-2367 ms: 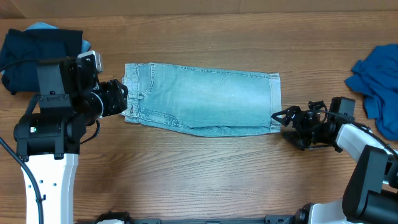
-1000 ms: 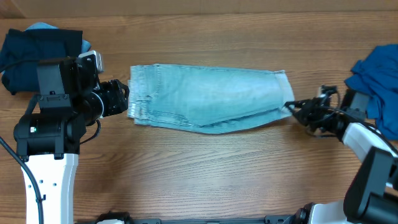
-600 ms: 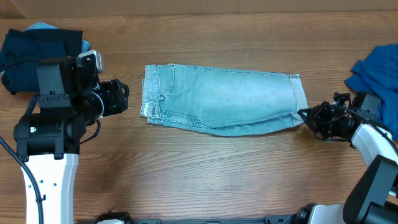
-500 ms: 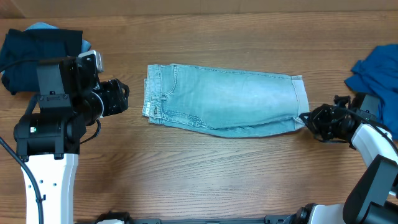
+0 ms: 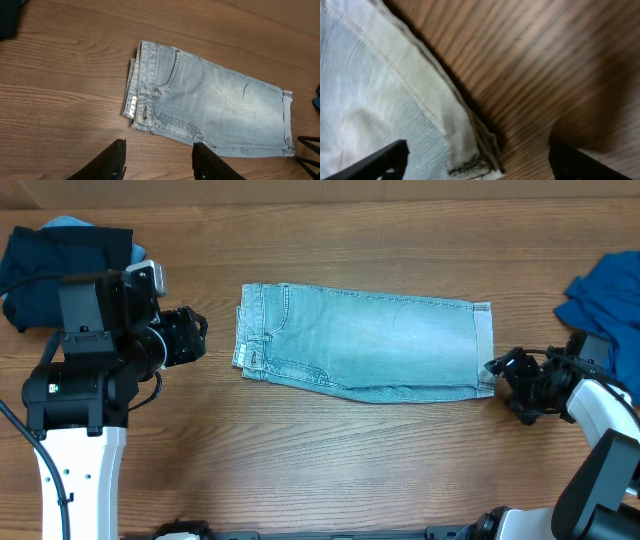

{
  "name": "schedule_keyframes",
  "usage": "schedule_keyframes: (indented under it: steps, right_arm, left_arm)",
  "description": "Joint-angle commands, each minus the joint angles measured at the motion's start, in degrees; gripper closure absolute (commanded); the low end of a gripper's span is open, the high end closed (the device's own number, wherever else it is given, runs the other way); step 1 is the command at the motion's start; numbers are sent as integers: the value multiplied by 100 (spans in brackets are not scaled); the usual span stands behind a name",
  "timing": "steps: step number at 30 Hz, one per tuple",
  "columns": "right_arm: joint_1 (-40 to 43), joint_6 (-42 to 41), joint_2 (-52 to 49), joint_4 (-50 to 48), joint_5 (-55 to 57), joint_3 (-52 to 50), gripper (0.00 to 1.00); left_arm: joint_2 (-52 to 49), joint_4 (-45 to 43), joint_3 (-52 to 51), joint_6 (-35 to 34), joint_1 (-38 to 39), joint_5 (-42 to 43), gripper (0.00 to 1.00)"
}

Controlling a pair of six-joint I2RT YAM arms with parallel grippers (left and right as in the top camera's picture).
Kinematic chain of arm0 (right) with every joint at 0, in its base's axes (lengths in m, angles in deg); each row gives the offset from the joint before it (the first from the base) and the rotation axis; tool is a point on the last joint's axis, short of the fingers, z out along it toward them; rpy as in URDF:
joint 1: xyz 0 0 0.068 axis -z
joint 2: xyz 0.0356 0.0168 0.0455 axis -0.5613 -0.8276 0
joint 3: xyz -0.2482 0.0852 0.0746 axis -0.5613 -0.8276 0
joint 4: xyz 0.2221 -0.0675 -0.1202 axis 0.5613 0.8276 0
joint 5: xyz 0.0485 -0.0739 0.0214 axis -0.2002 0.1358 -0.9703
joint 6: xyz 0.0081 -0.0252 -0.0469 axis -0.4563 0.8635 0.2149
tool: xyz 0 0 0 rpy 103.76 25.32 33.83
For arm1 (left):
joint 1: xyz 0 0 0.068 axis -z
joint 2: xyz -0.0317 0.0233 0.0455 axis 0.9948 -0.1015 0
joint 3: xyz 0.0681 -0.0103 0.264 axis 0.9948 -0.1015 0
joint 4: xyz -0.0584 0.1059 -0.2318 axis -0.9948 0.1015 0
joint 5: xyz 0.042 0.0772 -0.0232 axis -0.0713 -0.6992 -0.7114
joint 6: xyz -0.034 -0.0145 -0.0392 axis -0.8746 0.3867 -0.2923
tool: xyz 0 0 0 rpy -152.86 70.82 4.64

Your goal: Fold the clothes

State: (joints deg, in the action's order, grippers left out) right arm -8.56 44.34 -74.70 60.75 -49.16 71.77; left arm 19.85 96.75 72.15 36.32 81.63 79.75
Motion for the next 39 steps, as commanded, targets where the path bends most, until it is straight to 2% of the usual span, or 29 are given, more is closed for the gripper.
schedule_keyframes:
  steps: [1,10,15,19,25,30,35,39]
  right_arm:
    - [55,-254,98,20,92,98,2]
    - [52,-208,-232,85,-175,94,0]
    - [52,243,-693,-9,-970,94,3]
    - [44,398,-756,-103,-1069,94,1]
    - [35,343,-785,170,-975,92,1]
    - [-2,203,-901,310,-780,-61,1]
    - [-13,109,-1069,-459,-804,-343,1]
    - [-13,111,-1088,-1137,-874,-426,7]
  left_arm:
    - [20,-20,68,31,39,52,53]
    - [20,-11,68,31,37,55,53]
    - [20,44,68,28,37,72,49]
    - [81,61,87,37,39,72,55]
    - [741,85,267,96,39,-122,55]
    - [1353,332,264,179,37,-813,46]
    - [1480,691,262,181,37,-1246,41]
    - [1360,761,254,179,37,-1239,40]
